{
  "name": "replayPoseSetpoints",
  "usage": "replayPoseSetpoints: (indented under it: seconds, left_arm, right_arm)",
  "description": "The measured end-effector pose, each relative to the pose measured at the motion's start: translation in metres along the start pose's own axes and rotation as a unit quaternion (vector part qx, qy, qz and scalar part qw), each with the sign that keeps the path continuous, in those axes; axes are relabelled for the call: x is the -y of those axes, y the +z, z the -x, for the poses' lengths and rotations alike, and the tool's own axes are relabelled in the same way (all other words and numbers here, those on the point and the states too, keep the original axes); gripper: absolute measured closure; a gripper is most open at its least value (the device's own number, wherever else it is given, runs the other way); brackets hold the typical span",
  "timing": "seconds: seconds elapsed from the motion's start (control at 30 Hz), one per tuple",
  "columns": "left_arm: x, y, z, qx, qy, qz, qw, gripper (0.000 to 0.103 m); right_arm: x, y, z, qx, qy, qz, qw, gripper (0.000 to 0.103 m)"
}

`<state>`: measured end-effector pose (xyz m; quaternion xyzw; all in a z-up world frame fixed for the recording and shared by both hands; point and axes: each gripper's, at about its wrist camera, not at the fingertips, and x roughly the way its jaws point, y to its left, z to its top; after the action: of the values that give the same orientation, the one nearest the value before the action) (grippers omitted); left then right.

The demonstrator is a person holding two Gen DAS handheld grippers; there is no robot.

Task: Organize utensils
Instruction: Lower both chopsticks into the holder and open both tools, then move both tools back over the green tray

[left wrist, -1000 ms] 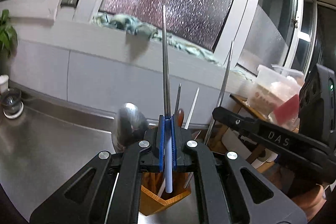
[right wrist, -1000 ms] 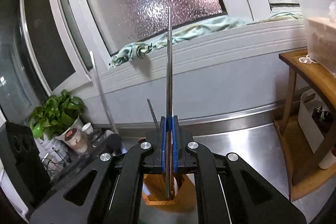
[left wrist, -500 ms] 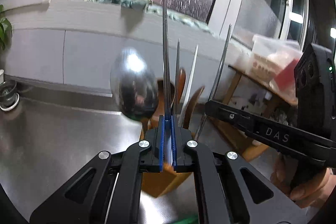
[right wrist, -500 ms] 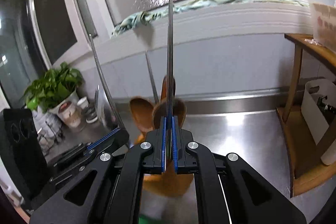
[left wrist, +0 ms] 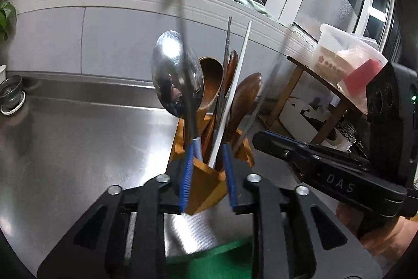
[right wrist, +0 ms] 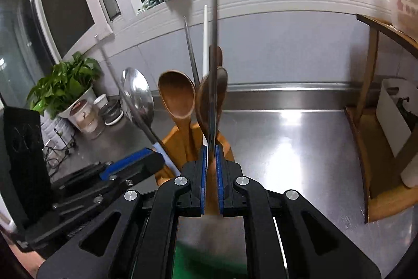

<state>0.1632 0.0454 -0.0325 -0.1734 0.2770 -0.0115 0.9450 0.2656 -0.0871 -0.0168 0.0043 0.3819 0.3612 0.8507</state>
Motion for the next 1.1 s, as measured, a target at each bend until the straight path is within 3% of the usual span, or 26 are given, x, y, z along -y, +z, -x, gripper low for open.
replayPoseSetpoints:
  seconds: [0.17,0.3,0.33,0.37,0.43,0.57,0.8,0.83,0.87,0.9,0.93,0.97,1.03,1.1]
  left_arm:
    - [-0.003,-0.006,0.027,0.003,0.002,0.013,0.9999,0.076]
    - [-0.011,-0.007,0.056,0.001,0.004,0.022,0.9997,0.062]
    - [-0.012,-0.007,0.062,-0.003,0.006,0.022,0.9997,0.057]
    - [-0.012,-0.007,0.069,-0.012,0.006,0.021,0.9997,0.053]
    - [-0.011,-0.008,0.078,-0.045,0.004,0.017,0.9988,0.044]
    - [-0.009,-0.016,0.086,-0.124,0.002,0.011,0.9923,0.033]
    - [-0.008,-0.049,0.081,-0.26,0.013,0.014,0.9655,0.033]
    - [-0.008,-0.053,0.08,-0.271,0.017,0.015,0.9624,0.034]
    - [-0.008,-0.058,0.079,-0.286,0.021,0.018,0.9577,0.034]
    - [-0.008,-0.062,0.077,-0.299,0.023,0.021,0.9536,0.038]
    - [-0.007,-0.065,0.076,-0.311,0.024,0.023,0.95,0.05]
    - [-0.006,-0.071,0.074,-0.326,0.025,0.022,0.9448,0.058]
    - [-0.006,-0.08,0.07,-0.35,0.029,0.024,0.936,0.078]
    - [-0.007,-0.087,0.065,-0.368,0.035,0.029,0.9289,0.079]
  right_arm:
    - [0.004,-0.007,0.021,-0.008,-0.01,-0.009,1.0,0.093]
    - [0.011,-0.014,0.043,-0.041,-0.014,-0.027,0.999,0.088]
    - [0.012,-0.015,0.047,-0.05,-0.011,-0.031,0.998,0.074]
    - [0.013,-0.019,0.054,-0.064,-0.006,-0.035,0.997,0.053]
    - [0.012,-0.025,0.066,-0.082,0.004,-0.04,0.996,0.043]
    - [0.008,-0.041,0.076,-0.145,0.017,-0.053,0.988,0.043]
    - [-0.002,-0.079,0.079,-0.247,0.052,-0.099,0.963,0.046]
    - [-0.004,-0.086,0.077,-0.264,0.065,-0.111,0.956,0.055]
    - [-0.004,-0.091,0.077,-0.277,0.075,-0.122,0.95,0.07]
    - [-0.005,-0.097,0.074,-0.294,0.084,-0.134,0.943,0.078]
    - [-0.004,-0.107,0.068,-0.323,0.092,-0.159,0.928,0.088]
    - [-0.004,-0.113,0.066,-0.336,0.092,-0.169,0.922,0.092]
    - [-0.006,-0.125,0.057,-0.36,0.073,-0.177,0.913,0.094]
    - [-0.005,-0.133,0.051,-0.373,0.064,-0.193,0.905,0.094]
